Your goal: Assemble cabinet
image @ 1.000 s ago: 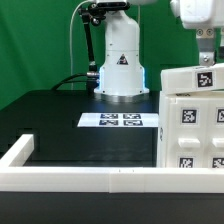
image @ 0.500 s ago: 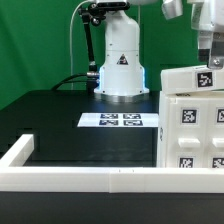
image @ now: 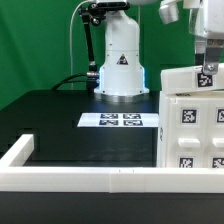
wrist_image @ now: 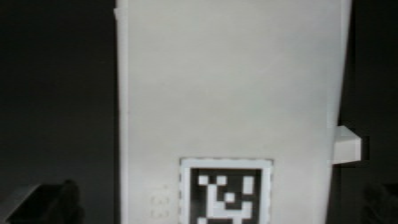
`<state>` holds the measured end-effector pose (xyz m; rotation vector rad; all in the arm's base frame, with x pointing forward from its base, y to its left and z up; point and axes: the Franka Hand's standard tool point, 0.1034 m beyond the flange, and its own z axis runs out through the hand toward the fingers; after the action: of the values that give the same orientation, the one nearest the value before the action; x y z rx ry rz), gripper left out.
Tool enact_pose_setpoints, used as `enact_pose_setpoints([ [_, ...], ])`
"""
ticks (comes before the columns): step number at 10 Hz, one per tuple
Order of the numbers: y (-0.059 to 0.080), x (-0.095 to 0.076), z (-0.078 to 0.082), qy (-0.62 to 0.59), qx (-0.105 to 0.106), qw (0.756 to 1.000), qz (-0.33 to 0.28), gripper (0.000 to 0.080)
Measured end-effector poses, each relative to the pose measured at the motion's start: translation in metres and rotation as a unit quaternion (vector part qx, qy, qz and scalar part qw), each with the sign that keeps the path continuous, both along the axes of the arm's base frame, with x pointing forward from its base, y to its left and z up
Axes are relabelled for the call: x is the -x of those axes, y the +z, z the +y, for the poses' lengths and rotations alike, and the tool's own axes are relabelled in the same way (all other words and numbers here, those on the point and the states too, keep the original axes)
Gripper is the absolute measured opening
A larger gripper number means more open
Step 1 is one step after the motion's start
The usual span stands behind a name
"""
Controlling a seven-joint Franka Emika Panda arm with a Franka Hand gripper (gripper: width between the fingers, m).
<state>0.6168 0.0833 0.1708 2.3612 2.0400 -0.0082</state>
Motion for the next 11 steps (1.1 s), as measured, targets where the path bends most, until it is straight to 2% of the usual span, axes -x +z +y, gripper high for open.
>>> enact_pose_setpoints([
  [2, 0.0, 0.0, -0.0001, -0.008, 0.001, 1.0, 0.0, 0.0554],
  [7, 0.0, 0.0, -0.0002, -0.051, 0.0, 0.999, -0.001, 0.0557],
  [10, 0.0, 0.0, -0.0001, -0.166, -0.001, 0.986, -0.003, 0.0558],
  [11, -0.0004, 0.0003, 0.0002, -0.22, -0.002, 0.975, -0.004, 0.0558],
])
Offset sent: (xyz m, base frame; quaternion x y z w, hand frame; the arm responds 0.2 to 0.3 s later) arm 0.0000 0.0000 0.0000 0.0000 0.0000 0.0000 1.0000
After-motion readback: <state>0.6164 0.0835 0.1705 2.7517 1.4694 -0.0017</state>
